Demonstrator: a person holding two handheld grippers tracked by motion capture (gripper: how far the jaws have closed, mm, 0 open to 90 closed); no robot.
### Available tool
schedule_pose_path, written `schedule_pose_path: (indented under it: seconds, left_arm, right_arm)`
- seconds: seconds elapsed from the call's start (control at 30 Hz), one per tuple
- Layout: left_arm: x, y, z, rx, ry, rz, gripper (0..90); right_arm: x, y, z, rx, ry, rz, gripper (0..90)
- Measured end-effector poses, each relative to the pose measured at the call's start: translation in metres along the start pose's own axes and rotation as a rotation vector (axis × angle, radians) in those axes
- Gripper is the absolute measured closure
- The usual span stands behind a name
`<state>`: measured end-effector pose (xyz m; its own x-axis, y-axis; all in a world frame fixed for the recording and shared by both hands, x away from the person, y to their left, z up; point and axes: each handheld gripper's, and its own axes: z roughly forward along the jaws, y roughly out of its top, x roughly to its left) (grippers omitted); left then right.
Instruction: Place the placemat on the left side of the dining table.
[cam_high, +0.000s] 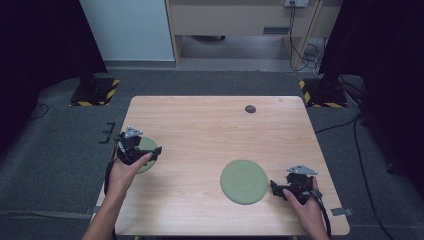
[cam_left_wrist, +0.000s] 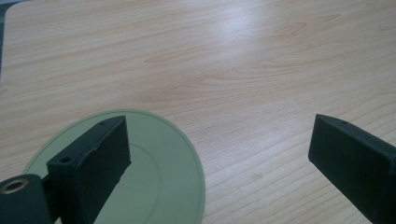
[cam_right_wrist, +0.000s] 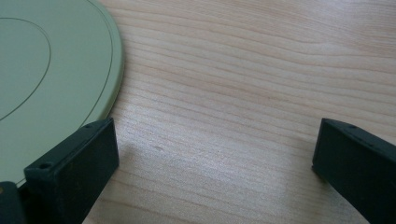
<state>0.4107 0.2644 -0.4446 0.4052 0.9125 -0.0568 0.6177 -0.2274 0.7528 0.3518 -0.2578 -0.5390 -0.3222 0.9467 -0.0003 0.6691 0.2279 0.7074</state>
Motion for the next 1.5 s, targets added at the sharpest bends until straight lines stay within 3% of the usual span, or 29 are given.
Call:
schedule_pose_path:
  seconds: [0.4, 0.77, 1.5]
  left_arm:
    - [-0.029, 0.007, 0.004, -0.007, -0.042, 0.062, 4.9]
    - [-0.047, 0.005, 0.012, 0.004, -0.077, 0.091, 4.9]
    - [-0.064, -0.008, 0.027, 0.038, -0.111, 0.111, 4.8]
  right_arm:
    - [0.000, 0.000, 0.000, 0.000, 0.000, 0.000, 0.7]
    - [0.000, 0.000, 0.000, 0.000, 0.000, 0.000, 0.7]
    - [0.000, 0.000, 0.000, 0.000, 0.000, 0.000, 0.7]
